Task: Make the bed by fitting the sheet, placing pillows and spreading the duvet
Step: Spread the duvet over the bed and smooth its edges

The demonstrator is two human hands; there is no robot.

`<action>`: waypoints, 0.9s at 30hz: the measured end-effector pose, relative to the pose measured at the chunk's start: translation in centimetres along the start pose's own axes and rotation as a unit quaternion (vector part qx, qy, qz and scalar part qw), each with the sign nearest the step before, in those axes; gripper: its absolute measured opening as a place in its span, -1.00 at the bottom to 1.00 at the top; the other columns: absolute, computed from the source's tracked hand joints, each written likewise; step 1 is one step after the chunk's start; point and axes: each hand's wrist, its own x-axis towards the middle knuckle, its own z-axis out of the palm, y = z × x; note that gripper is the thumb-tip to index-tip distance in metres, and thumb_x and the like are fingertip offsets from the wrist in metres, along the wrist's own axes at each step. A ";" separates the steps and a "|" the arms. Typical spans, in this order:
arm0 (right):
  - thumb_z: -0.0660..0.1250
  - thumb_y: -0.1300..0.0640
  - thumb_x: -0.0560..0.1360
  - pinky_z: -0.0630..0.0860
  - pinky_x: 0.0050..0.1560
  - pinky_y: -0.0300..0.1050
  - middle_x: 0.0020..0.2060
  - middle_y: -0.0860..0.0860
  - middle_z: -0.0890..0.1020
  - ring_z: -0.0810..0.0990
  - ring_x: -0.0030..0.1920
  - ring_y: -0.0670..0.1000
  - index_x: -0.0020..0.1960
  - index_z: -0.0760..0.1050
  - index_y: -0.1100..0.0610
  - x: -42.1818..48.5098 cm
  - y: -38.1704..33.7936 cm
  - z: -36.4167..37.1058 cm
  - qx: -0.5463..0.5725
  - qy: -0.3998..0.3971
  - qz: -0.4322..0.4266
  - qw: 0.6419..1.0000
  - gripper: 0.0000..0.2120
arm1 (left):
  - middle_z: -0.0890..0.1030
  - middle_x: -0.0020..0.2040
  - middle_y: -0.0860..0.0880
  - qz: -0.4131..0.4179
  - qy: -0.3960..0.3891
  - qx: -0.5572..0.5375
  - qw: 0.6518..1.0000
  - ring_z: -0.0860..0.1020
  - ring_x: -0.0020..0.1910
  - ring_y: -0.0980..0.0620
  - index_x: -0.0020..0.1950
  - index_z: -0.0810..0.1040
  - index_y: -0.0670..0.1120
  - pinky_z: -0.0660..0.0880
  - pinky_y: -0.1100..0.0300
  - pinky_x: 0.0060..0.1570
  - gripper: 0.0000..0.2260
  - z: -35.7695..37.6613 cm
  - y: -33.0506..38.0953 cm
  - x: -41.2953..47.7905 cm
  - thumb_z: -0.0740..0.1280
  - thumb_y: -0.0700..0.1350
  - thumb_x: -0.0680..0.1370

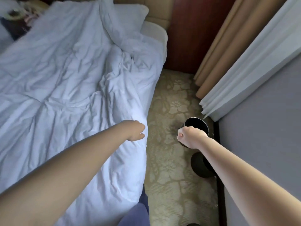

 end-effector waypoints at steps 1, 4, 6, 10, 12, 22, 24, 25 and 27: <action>0.11 0.02 0.60 0.39 -0.05 -0.08 0.09 0.10 0.56 0.53 0.10 0.17 0.07 0.50 0.10 1.1 -0.1 -1.6 0.006 0.006 0.002 1.000 -0.76 | 0.49 0.21 -0.13 -0.002 0.007 -0.003 1.000 0.49 0.14 -0.13 0.24 0.42 -0.13 0.37 0.10 -0.05 -0.68 -1.6 -1.3 0.9 0.09 0.03 0.62; 0.11 0.01 0.60 0.40 -0.01 -0.08 0.10 0.08 0.55 0.52 0.10 0.14 0.13 0.50 0.09 4.4 -0.6 -6.2 0.028 0.025 0.007 0.999 -0.74 | 0.48 0.21 -0.13 -0.013 0.006 0.012 1.000 0.49 0.13 -0.13 0.24 0.43 -0.13 0.40 0.08 0.00 -0.68 -6.1 -4.9 3.5 0.09 0.02 0.62; 0.10 0.01 0.61 0.39 0.01 -0.08 0.12 0.07 0.54 0.51 0.12 0.13 0.18 0.48 0.08 6.6 -0.8 -9.1 0.033 0.026 0.007 0.999 -0.72 | 0.48 0.23 -0.13 -0.026 0.006 0.009 1.000 0.49 0.14 -0.13 0.24 0.42 -0.13 0.39 0.10 0.00 -0.69 -8.9 -7.1 5.2 0.10 0.02 0.62; 0.08 -0.01 0.61 0.35 -0.01 -0.10 0.14 0.06 0.53 0.51 0.14 0.12 0.20 0.48 0.04 11.7 0.0 -14.6 0.024 0.033 0.015 0.999 -0.72 | 0.46 0.24 -0.12 -0.052 0.025 -0.010 0.998 0.48 0.17 -0.12 0.26 0.41 -0.12 0.37 0.12 0.00 -0.68 -14.5 -10.7 9.2 0.09 0.03 0.62; 0.08 -0.02 0.61 0.37 -0.01 -0.11 0.11 0.05 0.55 0.52 0.12 0.12 0.18 0.49 0.04 14.8 1.1 -17.4 0.033 0.039 0.021 0.998 -0.71 | 0.45 0.25 -0.11 -0.061 0.042 -0.026 0.997 0.47 0.18 -0.12 0.27 0.40 -0.11 0.37 0.11 0.03 -0.67 -17.0 -12.0 11.8 0.08 0.05 0.62; 0.09 -0.02 0.59 0.49 0.10 -0.03 -0.04 0.03 0.62 0.57 0.01 0.08 -0.07 0.48 0.03 34.2 7.5 -30.8 0.067 0.026 -0.015 0.997 -0.77 | 0.39 0.36 -0.13 -0.098 0.056 -0.079 0.990 0.41 0.29 -0.11 0.37 0.33 -0.16 0.33 0.16 0.09 -0.60 -30.8 -15.7 27.2 0.08 0.04 0.63; 0.08 0.00 0.60 0.48 0.09 -0.02 0.00 0.04 0.61 0.56 0.03 0.09 0.02 0.51 0.06 37.6 8.7 -33.9 0.053 0.018 -0.023 0.998 -0.75 | 0.39 0.37 -0.13 -0.100 0.052 -0.087 0.990 0.40 0.30 -0.11 0.37 0.34 -0.16 0.34 0.14 0.15 -0.59 -34.0 -16.4 30.7 0.09 0.05 0.63; 0.08 0.00 0.61 0.48 0.11 -0.01 0.02 0.05 0.60 0.56 0.05 0.09 0.07 0.51 0.09 39.3 9.4 -35.4 0.046 0.014 -0.027 0.998 -0.72 | 0.39 0.37 -0.12 -0.100 0.055 -0.089 0.990 0.39 0.30 -0.11 0.37 0.34 -0.16 0.34 0.14 0.17 -0.59 -35.6 -16.7 32.4 0.09 0.06 0.63; 0.08 0.00 0.61 0.48 0.13 0.02 0.04 0.05 0.60 0.56 0.07 0.10 0.11 0.53 0.12 42.3 10.6 -38.4 0.042 0.015 -0.034 0.998 -0.69 | 0.39 0.37 -0.11 -0.096 0.058 -0.097 0.989 0.40 0.29 -0.10 0.37 0.34 -0.14 0.34 0.14 0.17 -0.60 -38.6 -17.4 35.5 0.07 0.07 0.63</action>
